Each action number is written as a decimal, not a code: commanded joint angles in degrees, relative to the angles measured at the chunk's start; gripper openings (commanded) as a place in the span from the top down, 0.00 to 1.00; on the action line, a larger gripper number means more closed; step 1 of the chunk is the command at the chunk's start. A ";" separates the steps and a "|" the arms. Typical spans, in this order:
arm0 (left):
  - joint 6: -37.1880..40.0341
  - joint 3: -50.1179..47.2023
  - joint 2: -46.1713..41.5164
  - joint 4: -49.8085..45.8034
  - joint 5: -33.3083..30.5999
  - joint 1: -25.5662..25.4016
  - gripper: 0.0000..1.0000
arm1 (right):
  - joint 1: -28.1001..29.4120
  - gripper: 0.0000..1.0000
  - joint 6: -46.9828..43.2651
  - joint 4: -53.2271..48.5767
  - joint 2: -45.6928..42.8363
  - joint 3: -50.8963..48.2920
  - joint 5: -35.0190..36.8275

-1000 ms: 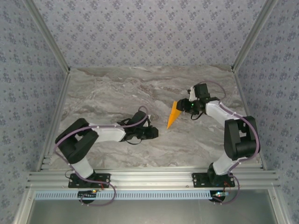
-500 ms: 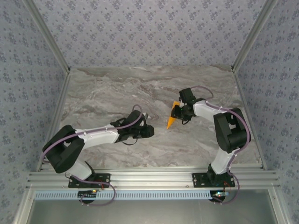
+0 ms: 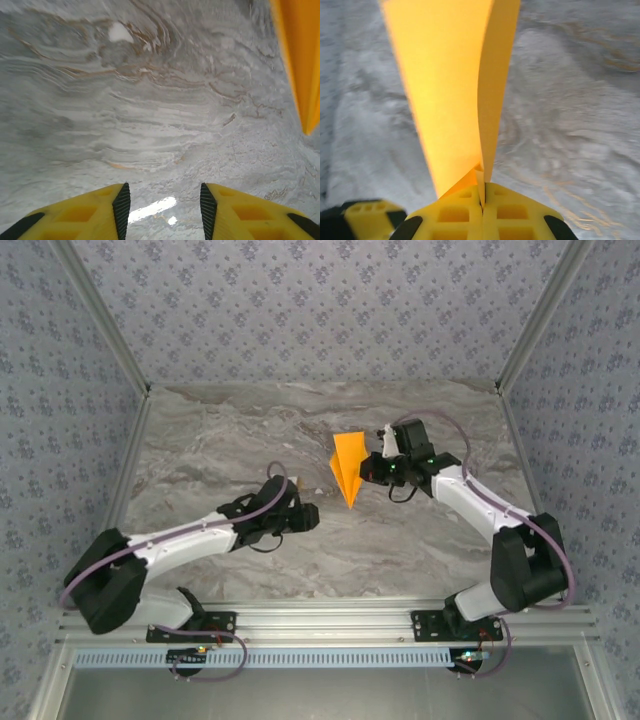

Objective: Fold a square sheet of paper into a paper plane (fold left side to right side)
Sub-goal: Place the paper plane at the center of the table, then pick up the paper plane at the center of the table.

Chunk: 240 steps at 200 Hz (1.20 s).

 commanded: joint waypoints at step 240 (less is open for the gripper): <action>-1.04 -6.94 -16.04 -7.92 -7.71 2.81 0.30 | 8.01 0.34 -4.65 -15.15 6.52 -2.63 13.76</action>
